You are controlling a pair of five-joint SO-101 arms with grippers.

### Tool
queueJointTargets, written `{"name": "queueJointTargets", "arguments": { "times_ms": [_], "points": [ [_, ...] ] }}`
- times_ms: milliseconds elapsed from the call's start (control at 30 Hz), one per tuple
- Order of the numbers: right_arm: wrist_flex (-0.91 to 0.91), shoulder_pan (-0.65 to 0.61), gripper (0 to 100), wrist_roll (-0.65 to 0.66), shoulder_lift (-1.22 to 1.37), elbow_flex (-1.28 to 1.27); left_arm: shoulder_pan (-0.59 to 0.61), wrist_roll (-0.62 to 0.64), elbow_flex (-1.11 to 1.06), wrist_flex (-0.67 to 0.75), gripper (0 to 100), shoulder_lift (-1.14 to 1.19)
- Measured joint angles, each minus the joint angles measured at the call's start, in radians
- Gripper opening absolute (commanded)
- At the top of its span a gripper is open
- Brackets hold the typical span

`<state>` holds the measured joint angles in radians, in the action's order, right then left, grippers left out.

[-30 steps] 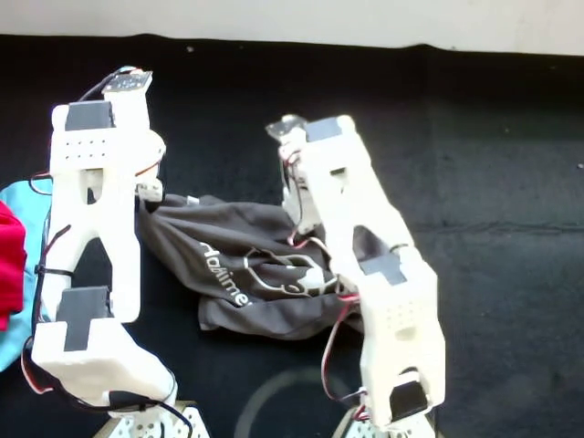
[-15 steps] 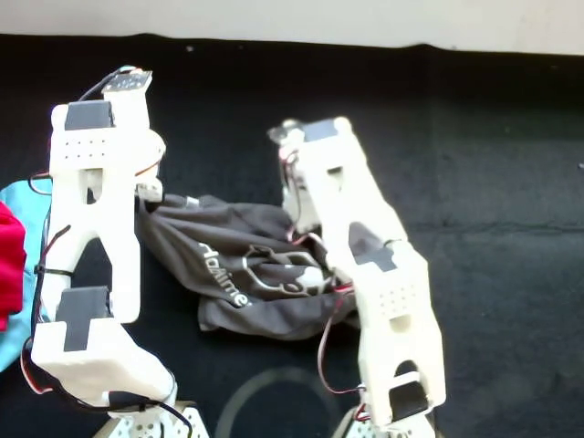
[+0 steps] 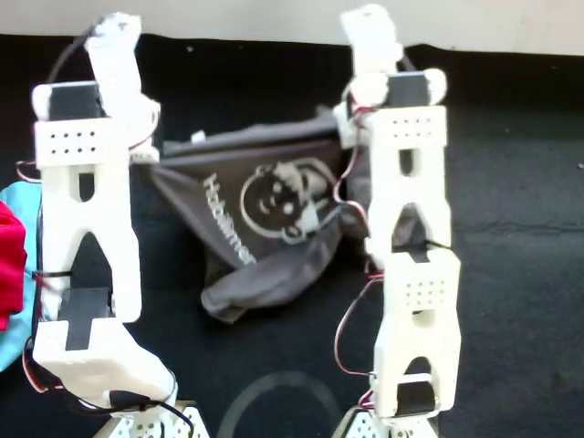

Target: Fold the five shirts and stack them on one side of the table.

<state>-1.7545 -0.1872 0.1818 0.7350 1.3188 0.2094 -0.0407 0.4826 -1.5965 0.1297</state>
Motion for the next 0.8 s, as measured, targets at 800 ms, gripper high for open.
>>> {"name": "queueJointTargets", "arguments": {
  "times_ms": [800],
  "points": [
    [0.0,0.028,0.6,0.012,-0.589,-0.611,-0.069,-0.002,0.025,-0.169,1,-0.091]
  ]
}}
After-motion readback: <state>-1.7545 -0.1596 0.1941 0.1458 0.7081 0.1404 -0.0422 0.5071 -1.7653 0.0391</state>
